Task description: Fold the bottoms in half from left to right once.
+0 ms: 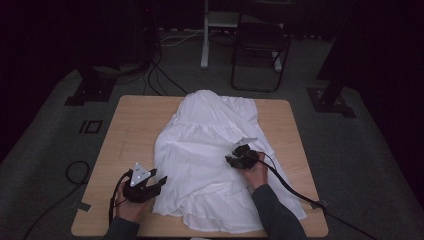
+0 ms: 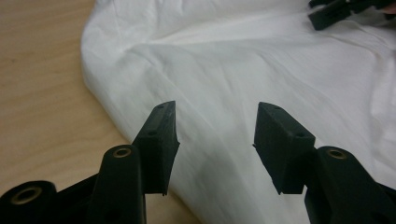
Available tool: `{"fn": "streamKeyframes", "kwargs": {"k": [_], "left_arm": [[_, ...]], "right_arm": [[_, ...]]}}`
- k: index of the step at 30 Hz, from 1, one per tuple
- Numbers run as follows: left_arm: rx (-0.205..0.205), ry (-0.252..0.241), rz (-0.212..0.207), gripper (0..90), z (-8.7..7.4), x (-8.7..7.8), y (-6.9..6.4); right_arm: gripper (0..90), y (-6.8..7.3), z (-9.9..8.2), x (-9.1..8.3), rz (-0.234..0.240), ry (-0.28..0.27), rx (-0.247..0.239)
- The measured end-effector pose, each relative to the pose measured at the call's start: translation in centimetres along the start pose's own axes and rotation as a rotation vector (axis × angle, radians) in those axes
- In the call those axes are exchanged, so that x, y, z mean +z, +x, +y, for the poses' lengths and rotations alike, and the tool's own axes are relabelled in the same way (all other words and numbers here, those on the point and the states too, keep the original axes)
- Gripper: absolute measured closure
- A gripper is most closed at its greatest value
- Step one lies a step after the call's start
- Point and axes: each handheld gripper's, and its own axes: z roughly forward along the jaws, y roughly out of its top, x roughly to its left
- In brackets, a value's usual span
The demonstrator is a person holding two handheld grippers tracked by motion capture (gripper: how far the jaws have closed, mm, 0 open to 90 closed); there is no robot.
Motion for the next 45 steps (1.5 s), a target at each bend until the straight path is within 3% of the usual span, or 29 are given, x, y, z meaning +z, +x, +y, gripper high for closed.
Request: {"fn": "streamKeyframes", "kwargs": {"k": [1, 3, 7, 11, 16, 21, 23, 24, 26, 31, 34, 35, 38, 42, 44, 45], "left_arm": [[-0.003, 0.000, -0.004, 48.7, -0.3, -0.3, -0.1], [-0.007, 0.003, -0.017, 47.9, -1.1, -1.0, -0.5], [-0.004, 0.008, -0.032, 46.1, -2.3, -2.4, -1.3], [0.015, 0.031, -0.061, 43.9, -3.1, -2.7, -2.3], [0.031, 0.093, -0.079, 42.3, -4.2, -1.9, -3.1], [0.034, 0.170, -0.099, 45.6, -4.5, -0.2, -3.7], [0.050, 0.168, -0.116, 49.4, -4.5, 0.0, -3.7], [0.044, 0.167, -0.141, 70.9, -4.5, 0.0, -3.7], [0.032, 0.131, -0.172, 88.4, -4.1, -0.5, -3.5], [0.016, 0.019, -0.191, 89.9, -3.1, -3.3, -3.1], [0.019, -0.002, -0.180, 90.0, -2.8, -4.1, -3.0], [0.012, -0.032, -0.199, 90.0, -2.5, -4.9, -3.1], [-0.015, -0.079, -0.263, 90.0, -2.4, -6.2, -3.2], [0.014, -0.050, -0.267, 87.8, -2.7, -6.2, -3.6], [0.011, -0.046, -0.265, 76.4, -2.6, -5.7, -3.6], [0.007, -0.054, -0.264, 70.0, -2.6, -5.6, -3.6]], "right_arm": [[82.0, -0.1, -0.3, -0.4, 0.014, -0.005, 0.003], [87.6, -0.2, -0.9, -2.2, 0.038, -0.031, 0.011], [88.0, -0.2, -2.7, -7.7, 0.026, -0.133, -0.013], [87.8, -0.8, -5.5, -13.4, 0.024, -0.238, 0.015], [87.8, -1.9, -10.2, -17.5, -0.039, -0.261, 0.076], [87.8, -2.9, -14.7, -18.9, -0.057, -0.262, 0.165], [87.7, -3.1, -15.3, -19.0, -0.061, -0.263, 0.178], [87.7, -3.4, -16.0, -19.1, -0.057, -0.266, 0.209], [87.7, -3.5, -16.5, -19.1, -0.054, -0.270, 0.229], [87.8, -3.0, -17.0, -19.8, -0.068, -0.286, 0.223], [87.7, -2.9, -17.0, -20.5, -0.068, -0.312, 0.230], [87.7, -2.9, -16.9, -20.7, -0.066, -0.317, 0.228], [87.8, -2.7, -17.6, -21.1, -0.082, -0.285, 0.218], [87.6, -2.7, -19.7, -20.6, -0.091, -0.232, 0.245], [84.9, -2.8, -20.4, -19.5, -0.088, -0.176, 0.255], [76.7, -2.8, -20.6, -19.0, -0.096, -0.150, 0.256]]}}
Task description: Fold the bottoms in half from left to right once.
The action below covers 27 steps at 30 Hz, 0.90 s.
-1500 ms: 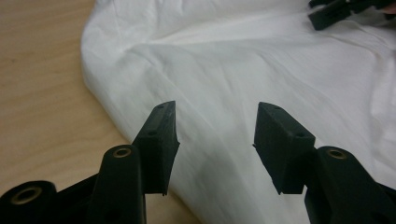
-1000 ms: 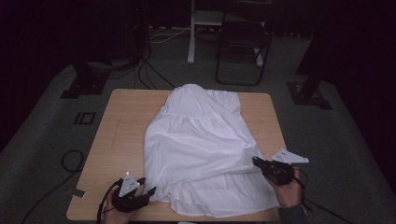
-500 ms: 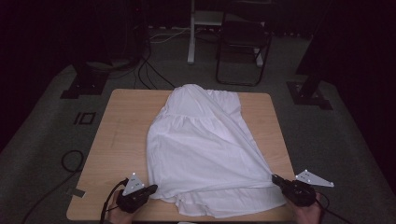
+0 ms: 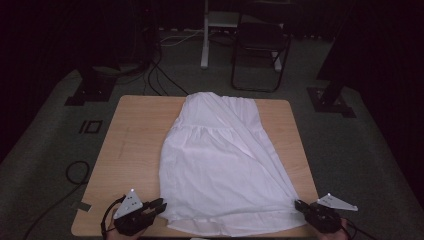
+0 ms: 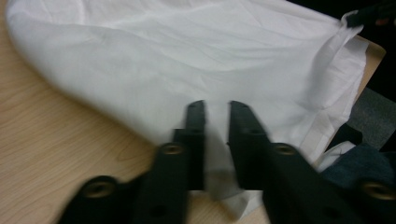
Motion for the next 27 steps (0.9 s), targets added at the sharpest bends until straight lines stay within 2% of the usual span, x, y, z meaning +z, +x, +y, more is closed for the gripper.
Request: {"fn": "streamKeyframes", "kwargs": {"k": [2, 4, 8, 10, 12, 13, 14, 15, 16, 19, 20, 21, 22, 24, 26, 27], "left_arm": [[-0.012, -0.021, 0.007, 60.1, 0.3, 0.2, 0.4], [-0.011, -0.025, 0.031, 54.8, 0.7, 0.4, 0.9], [0.000, -0.028, 0.081, 49.2, 1.7, 0.9, 2.2], [0.003, -0.029, 0.102, 48.2, 2.4, 1.4, 3.1], [0.004, -0.033, 0.126, 46.9, 3.2, 1.8, 4.1], [0.004, -0.033, 0.126, 46.9, 3.2, 1.8, 4.1], [-0.013, -0.040, 0.151, 46.9, 4.0, 2.3, 5.3], [-0.014, -0.043, 0.156, 46.3, 4.2, 2.4, 5.6], [-0.015, -0.050, 0.170, 45.7, 4.6, 2.5, 6.1], [-0.013, -0.059, 0.184, 45.1, 5.1, 2.7, 6.6], [-0.013, -0.058, 0.189, 45.1, 5.2, 2.7, 6.6], [-0.011, -0.059, 0.189, 45.0, 5.2, 2.6, 6.6], [-0.008, -0.061, 0.189, 45.0, 5.1, 2.6, 6.6], [-0.009, -0.057, 0.195, 45.0, 5.0, 2.5, 6.6], [-0.016, -0.054, 0.199, 45.0, 4.8, 2.5, 6.7], [-0.014, -0.049, 0.201, 45.0, 4.7, 2.5, 6.8]], "right_arm": [[60.5, 0.0, -0.2, 0.7, -0.023, 0.032, 0.005], [50.6, -0.1, 0.1, 0.7, -0.022, 0.015, 0.010], [40.4, -0.2, 2.0, 0.2, -0.027, -0.068, -0.012], [38.9, -0.2, 3.3, 0.3, -0.031, -0.097, -0.027], [38.1, -0.2, 4.6, 0.7, -0.026, -0.123, -0.035], [38.1, -0.2, 4.6, 0.7, -0.026, -0.123, -0.035], [38.1, -0.2, 5.1, 0.8, -0.025, -0.133, -0.036], [38.0, 0.0, 6.4, 1.1, -0.005, -0.159, -0.049], [39.6, 0.1, 6.8, 1.1, 0.005, -0.164, -0.055], [44.4, 0.7, 7.4, 0.8, 0.028, -0.174, -0.087], [47.3, 0.8, 7.2, 0.5, 0.034, -0.177, -0.094], [54.6, 0.9, 7.0, 0.2, 0.041, -0.175, -0.095], [65.8, 0.8, 6.6, -0.2, 0.062, -0.178, -0.096], [69.6, 0.6, 5.6, -1.2, 0.091, -0.178, -0.097], [69.6, 0.5, 5.2, -1.6, 0.101, -0.176, -0.102], [65.0, -0.1, 3.9, -2.8, 0.105, -0.179, -0.094]]}}
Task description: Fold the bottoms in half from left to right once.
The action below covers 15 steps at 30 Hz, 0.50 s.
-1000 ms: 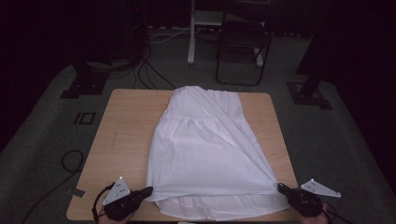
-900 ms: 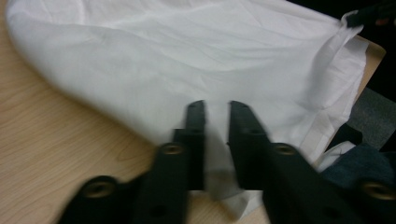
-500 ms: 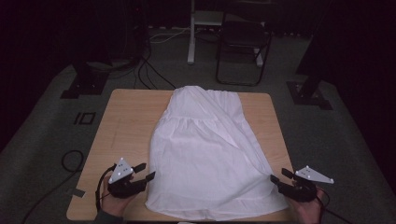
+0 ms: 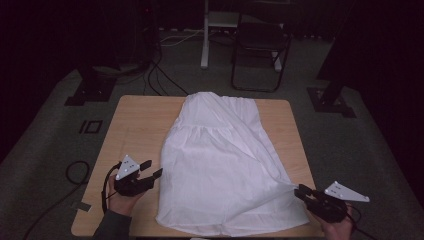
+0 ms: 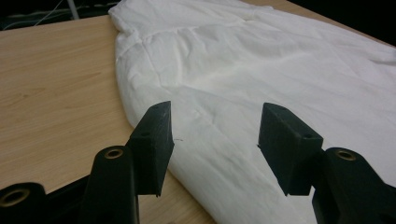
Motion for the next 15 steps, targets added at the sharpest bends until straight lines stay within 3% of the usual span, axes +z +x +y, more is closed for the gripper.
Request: {"fn": "streamKeyframes", "kwargs": {"k": [4, 7, 10, 15], "left_arm": [[-0.001, -0.003, 0.002, 45.0, 0.2, 0.2, 0.0], [0.007, 0.003, 0.002, 44.4, 0.4, 0.8, -0.1], [0.010, 0.006, 0.004, 43.9, 0.8, 1.5, -0.1], [0.013, 0.017, 0.021, 43.4, 1.5, 3.0, 0.4]], "right_arm": [[54.1, -1.0, -1.1, -2.6, -0.022, -0.049, 0.052], [52.3, -1.3, -1.2, -2.8, -0.041, -0.058, 0.062], [50.4, -1.2, -0.9, -1.2, -0.031, -0.047, 0.062], [49.1, -1.3, 0.4, 2.8, -0.007, -0.035, 0.046]]}}
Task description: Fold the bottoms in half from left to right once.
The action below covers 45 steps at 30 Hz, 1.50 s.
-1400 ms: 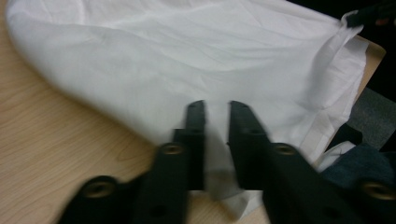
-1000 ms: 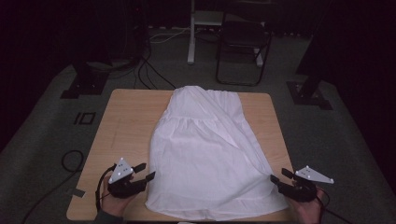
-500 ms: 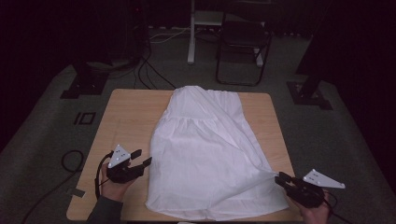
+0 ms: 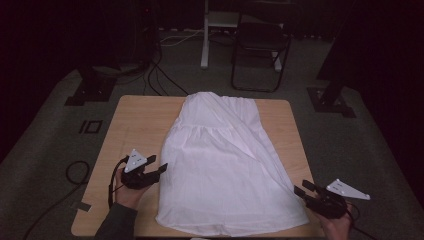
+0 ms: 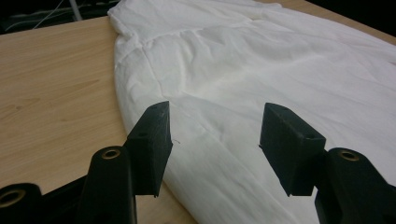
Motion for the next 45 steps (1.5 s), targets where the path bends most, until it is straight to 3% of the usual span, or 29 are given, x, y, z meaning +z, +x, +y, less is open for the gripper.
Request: {"fn": "streamKeyframes", "kwargs": {"k": [4, 9, 12, 13, 14, 15, 19, 21, 22, 24, 27, 28, 30, 31, 32, 33, 34, 36, 37, 43, 45], "left_arm": [[0.004, 0.023, 0.031, 43.1, 0.8, 1.7, 1.1], [-0.046, 0.089, 0.073, 43.2, 1.5, 5.5, 3.7], [-0.114, 0.131, 0.091, 43.2, 1.3, 7.9, 5.2], [-0.114, 0.131, 0.091, 43.2, 1.3, 7.9, 5.2], [-0.149, 0.161, 0.111, 43.2, 1.1, 9.5, 5.8], [-0.154, 0.175, 0.115, 43.2, 1.0, 10.0, 5.9], [-0.161, 0.206, 0.114, 43.3, 0.6, 11.5, 5.8], [-0.163, 0.214, 0.113, 43.6, 0.4, 11.8, 5.8], [-0.165, 0.220, 0.113, 44.7, 0.4, 12.0, 5.8], [-0.159, 0.233, 0.119, 47.6, 0.1, 12.1, 5.8], [-0.167, 0.219, 0.130, 54.5, -0.2, 11.9, 6.1], [-0.170, 0.218, 0.132, 59.2, -0.2, 11.9, 6.1], [-0.174, 0.210, 0.124, 66.8, -0.3, 11.9, 6.2], [-0.174, 0.210, 0.124, 71.1, -0.3, 11.9, 6.2], [-0.154, 0.215, 0.114, 71.1, -0.3, 11.8, 6.0], [-0.147, 0.216, 0.113, 86.0, -0.3, 11.8, 6.0], [-0.134, 0.219, 0.117, 87.9, -0.3, 11.7, 5.9], [-0.113, 0.224, 0.119, 88.7, -0.4, 11.4, 5.7], [-0.113, 0.224, 0.119, 88.9, -0.4, 11.4, 5.7], [-0.142, 0.164, 0.087, 89.1, -2.2, 7.3, 6.1], [-0.131, 0.162, 0.083, 89.0, -2.9, 6.0, 5.7]], "right_arm": [[45.5, 0.1, 1.8, 3.9, 0.007, 0.007, -0.025], [37.9, 0.3, 4.9, 9.9, -0.038, 0.060, -0.094], [34.6, 0.2, 6.6, 13.9, -0.075, 0.106, -0.134], [34.6, 0.2, 6.6, 13.9, -0.075, 0.106, -0.134], [33.2, 0.2, 7.0, 15.1, -0.100, 0.125, -0.152], [29.4, -0.1, 7.7, 18.1, -0.148, 0.177, -0.175], [22.8, -0.2, 7.8, 21.7, -0.150, 0.261, -0.178], [23.0, 0.0, 7.7, 22.2, -0.155, 0.288, -0.193], [27.0, 0.3, 7.5, 22.7, -0.224, 0.307, -0.267], [36.8, -0.2, 7.5, 22.5, -0.351, 0.299, -0.309], [47.9, -2.5, 8.0, 21.5, -0.477, 0.272, -0.213], [52.2, -3.2, 8.0, 21.2, -0.482, 0.262, -0.171], [65.8, -4.2, 7.7, 21.1, -0.410, 0.283, -0.129], [65.8, -4.2, 7.7, 21.1, -0.410, 0.283, -0.129], [71.7, -4.3, 7.5, 21.2, -0.393, 0.302, -0.143], [84.2, -4.3, 6.8, 21.7, -0.344, 0.333, -0.142], [87.2, -4.5, 6.5, 21.6, -0.326, 0.318, -0.114], [88.2, -5.0, 6.3, 21.3, -0.296, 0.289, -0.037], [88.2, -5.0, 6.3, 21.3, -0.296, 0.289, -0.037], [88.8, -4.4, 4.9, 19.0, -0.229, 0.288, -0.004], [88.8, -3.9, 4.3, 18.0, -0.211, 0.290, 0.004]]}}
